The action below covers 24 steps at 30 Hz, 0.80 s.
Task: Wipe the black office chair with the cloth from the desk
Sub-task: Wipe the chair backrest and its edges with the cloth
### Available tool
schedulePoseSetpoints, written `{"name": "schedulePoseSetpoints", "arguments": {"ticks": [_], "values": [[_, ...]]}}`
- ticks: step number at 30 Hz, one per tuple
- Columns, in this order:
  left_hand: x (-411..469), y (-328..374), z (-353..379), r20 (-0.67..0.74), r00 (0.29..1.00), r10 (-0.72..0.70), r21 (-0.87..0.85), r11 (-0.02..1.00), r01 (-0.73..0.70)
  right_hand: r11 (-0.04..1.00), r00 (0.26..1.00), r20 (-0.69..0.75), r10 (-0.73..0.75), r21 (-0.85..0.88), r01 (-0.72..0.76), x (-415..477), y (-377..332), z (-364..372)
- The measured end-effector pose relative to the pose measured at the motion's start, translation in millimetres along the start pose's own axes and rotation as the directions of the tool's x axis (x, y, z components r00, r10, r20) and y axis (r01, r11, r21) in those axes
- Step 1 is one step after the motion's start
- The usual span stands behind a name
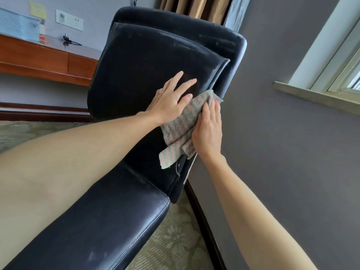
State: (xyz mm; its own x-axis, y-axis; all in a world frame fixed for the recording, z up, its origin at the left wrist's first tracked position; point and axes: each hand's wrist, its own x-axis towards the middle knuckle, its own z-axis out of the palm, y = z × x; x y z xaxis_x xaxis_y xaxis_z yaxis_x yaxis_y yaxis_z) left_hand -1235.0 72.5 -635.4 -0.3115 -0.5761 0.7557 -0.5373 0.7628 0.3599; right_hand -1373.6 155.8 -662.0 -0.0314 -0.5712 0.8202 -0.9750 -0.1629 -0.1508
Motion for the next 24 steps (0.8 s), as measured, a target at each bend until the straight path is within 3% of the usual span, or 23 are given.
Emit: {"name": "schedulePoseSetpoints", "arguments": {"ticks": [4,8,11,17,24], "values": [[9,6,0,-0.012,1.0,0.014,0.018,1.0,-0.014,0.969,0.983,-0.172,-0.058,-0.247,0.014,8,-5,-5],[12,7,2,-0.008,1.0,-0.008,0.007,1.0,0.008,0.995,0.982,-0.161,0.102,0.025,-0.099,5,-12,-2],[10,6,2,0.002,1.0,-0.019,0.014,1.0,0.019,0.973,0.97,-0.196,0.143,0.21,-0.101,-7,-14,5],[8,7,5,0.001,0.998,-0.057,-0.001,0.998,0.057,0.94,0.971,-0.169,0.167,0.324,-0.105,-54,-16,17],[10,-1,-1,0.006,0.999,-0.05,0.066,0.997,0.049,0.885,0.928,-0.187,0.323,0.408,-0.225,6,-24,6]]}}
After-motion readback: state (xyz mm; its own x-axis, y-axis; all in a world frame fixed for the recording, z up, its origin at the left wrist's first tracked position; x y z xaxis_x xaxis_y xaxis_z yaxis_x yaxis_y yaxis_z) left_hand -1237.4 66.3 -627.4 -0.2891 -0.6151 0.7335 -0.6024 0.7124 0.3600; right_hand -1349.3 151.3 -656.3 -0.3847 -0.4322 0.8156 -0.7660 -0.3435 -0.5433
